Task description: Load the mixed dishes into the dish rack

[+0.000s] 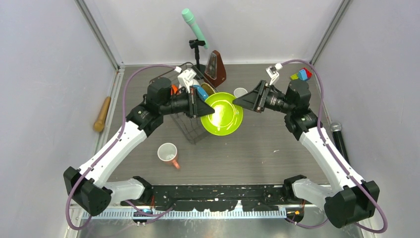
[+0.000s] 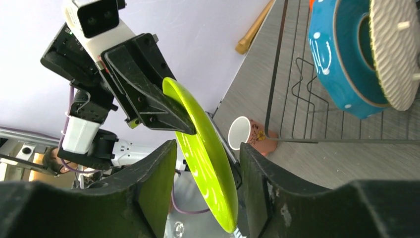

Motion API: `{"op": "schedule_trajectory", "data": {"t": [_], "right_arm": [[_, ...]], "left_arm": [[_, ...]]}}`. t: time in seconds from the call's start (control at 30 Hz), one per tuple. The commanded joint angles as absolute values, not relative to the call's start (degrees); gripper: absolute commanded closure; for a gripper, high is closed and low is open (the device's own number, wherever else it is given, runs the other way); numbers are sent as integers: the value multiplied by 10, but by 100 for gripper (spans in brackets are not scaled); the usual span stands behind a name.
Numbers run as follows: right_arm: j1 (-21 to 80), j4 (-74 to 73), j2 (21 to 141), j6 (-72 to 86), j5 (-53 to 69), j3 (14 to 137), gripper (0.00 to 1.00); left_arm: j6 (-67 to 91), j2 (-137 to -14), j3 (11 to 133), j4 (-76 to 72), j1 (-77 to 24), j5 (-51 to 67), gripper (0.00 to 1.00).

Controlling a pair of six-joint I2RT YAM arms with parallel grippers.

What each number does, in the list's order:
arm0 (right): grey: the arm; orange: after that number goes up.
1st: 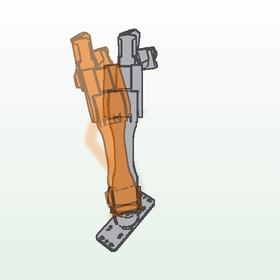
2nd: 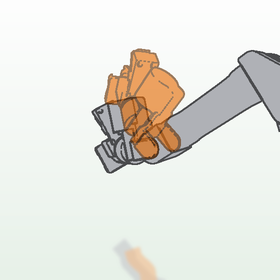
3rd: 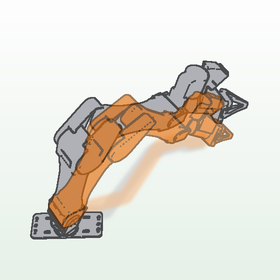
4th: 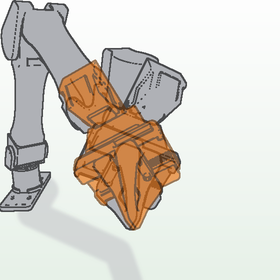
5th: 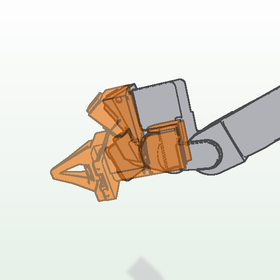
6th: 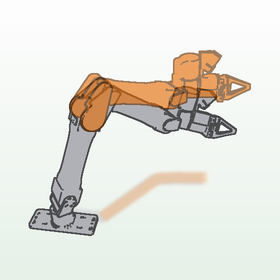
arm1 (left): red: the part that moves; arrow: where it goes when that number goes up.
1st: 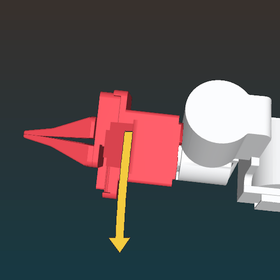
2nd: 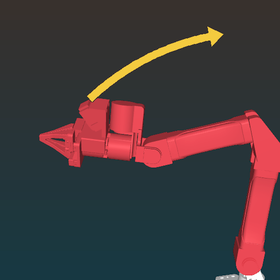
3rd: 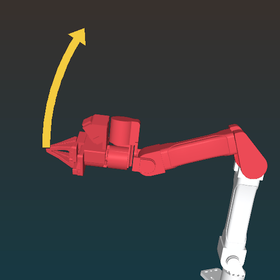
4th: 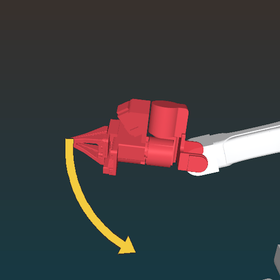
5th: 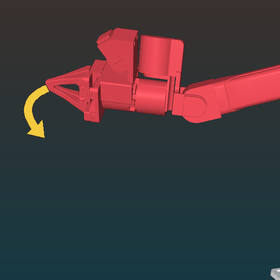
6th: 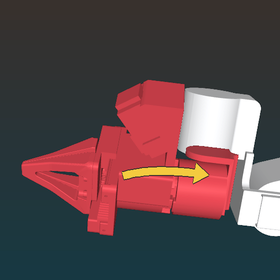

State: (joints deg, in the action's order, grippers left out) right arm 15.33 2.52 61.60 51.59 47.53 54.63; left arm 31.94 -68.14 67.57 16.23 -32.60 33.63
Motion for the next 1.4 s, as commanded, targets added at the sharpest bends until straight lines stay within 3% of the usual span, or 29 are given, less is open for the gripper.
{"op": "schedule_trajectory", "data": {"t": [0.0,0.03,0.07,0.23,0.3,0.37,0.43,0.63,0.7,1.07,1.37], "right_arm": [[166,-3,606,466,494,569,48],[168,-13,607,454,496,571,51],[169,-30,609,447,495,575,61],[170,-82,615,398,471,590,94],[170,-100,615,385,442,596,99],[173,-116,617,375,406,607,100],[185,-141,619,346,355,623,100],[288,-226,655,270,136,692,100],[320,-241,673,255,59,714,100],[464,-248,797,170,-293,826,100],[590,-170,941,-26,-503,918,100]], "left_arm": [[351,-685,685,117,-322,360,100],[354,-687,685,114,-322,361,100],[356,-689,685,114,-322,359,100],[354,-688,683,124,-315,333,100],[347,-689,686,142,-312,303,86],[329,-688,695,179,-311,269,58],[316,-686,703,217,-310,227,37],[305,-661,728,344,-281,137,17],[298,-648,730,375,-270,98,3],[277,-601,706,462,-164,6,0],[262,-599,668,464,-127,-35,0]]}}
